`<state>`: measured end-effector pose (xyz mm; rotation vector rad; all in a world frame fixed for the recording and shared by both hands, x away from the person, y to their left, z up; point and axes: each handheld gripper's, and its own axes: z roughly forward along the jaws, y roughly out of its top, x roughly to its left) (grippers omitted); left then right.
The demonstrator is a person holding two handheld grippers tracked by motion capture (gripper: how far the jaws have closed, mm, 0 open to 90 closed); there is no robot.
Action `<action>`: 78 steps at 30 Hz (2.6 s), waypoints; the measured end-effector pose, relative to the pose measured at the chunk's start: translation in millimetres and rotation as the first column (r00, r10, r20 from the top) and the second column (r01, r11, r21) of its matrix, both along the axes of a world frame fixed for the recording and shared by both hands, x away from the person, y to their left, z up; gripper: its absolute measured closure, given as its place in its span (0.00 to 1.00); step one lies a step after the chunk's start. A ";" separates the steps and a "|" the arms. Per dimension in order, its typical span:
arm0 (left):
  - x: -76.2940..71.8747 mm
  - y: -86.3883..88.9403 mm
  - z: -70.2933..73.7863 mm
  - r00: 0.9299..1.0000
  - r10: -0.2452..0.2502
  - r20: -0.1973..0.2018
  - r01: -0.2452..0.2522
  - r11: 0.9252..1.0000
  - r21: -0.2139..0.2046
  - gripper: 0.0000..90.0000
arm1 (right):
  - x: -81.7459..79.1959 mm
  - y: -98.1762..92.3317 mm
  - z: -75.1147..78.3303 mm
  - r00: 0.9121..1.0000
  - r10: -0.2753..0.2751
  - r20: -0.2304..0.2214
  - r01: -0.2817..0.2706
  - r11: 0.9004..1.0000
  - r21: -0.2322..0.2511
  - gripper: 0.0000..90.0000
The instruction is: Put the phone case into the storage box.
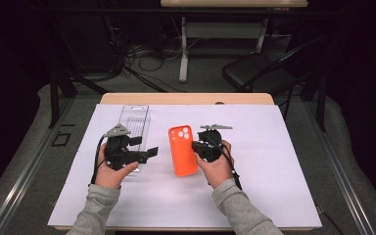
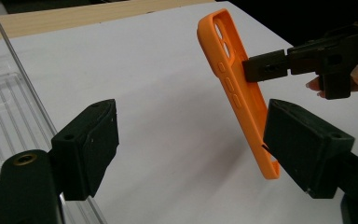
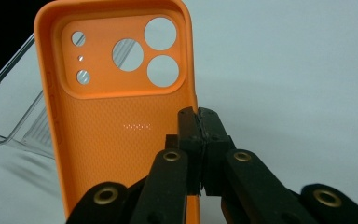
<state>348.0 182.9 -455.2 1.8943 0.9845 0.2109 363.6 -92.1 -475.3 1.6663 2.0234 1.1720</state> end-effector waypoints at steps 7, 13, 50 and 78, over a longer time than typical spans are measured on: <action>2.0 -5.0 -1.7 1.000 0.016 0.000 -0.016 1.000 -0.017 0.21 | 0.1 -0.2 0.2 0.999 -0.001 0.050 0.000 1.000 0.005 0.99; 3.4 -9.2 -0.4 1.000 0.023 -0.021 -0.024 0.997 -0.069 0.25 | 0.0 1.1 0.9 0.997 0.009 0.072 -0.011 1.000 0.020 0.99; 14.8 -51.7 -3.6 0.992 0.053 -0.115 -0.064 0.993 -0.094 0.52 | -2.9 -0.8 3.7 0.996 -0.001 0.093 -0.002 0.999 0.032 0.99; 28.7 -56.4 -12.0 0.974 0.018 -0.227 -0.066 0.976 -0.206 0.75 | -3.6 -2.5 4.0 0.996 -0.001 0.092 -0.002 0.999 0.041 0.99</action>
